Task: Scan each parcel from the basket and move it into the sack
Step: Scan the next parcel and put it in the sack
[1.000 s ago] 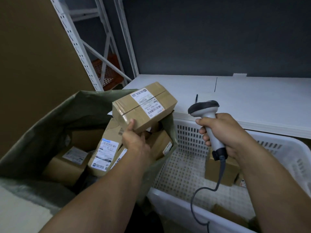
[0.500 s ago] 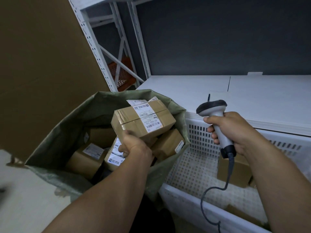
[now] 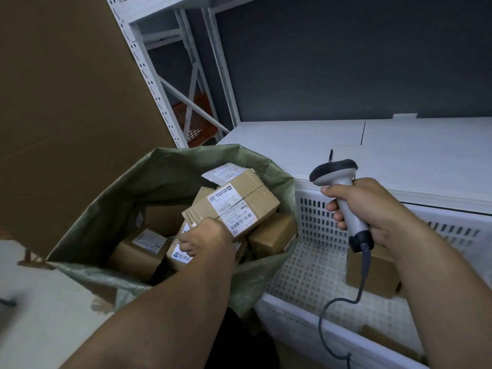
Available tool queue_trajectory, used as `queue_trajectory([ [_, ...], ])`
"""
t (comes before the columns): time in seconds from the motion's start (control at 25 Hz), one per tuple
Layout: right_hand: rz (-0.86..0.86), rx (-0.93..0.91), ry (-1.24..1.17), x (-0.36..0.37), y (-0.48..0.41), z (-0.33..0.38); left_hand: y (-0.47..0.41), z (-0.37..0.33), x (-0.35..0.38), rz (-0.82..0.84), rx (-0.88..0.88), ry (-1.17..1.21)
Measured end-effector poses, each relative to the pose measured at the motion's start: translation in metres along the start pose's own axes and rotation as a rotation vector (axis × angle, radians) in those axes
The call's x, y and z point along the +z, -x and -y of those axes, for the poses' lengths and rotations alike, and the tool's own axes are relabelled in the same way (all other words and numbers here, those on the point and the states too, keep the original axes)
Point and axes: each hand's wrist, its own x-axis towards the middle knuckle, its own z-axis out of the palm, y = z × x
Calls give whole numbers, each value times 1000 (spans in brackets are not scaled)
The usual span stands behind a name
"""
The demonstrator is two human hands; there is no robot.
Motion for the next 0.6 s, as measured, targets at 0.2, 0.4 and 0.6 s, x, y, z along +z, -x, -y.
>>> queue_trajectory([
  [0.2,1,0,-10,-3,2,1,6,1,12,58,297,111],
  [0.4,-12,12,-18,-8,3,-3,16,5,20,124,413,26],
  [0.6,-9,20,-13,-11,3,-6,27,7,21,152,519,-25],
])
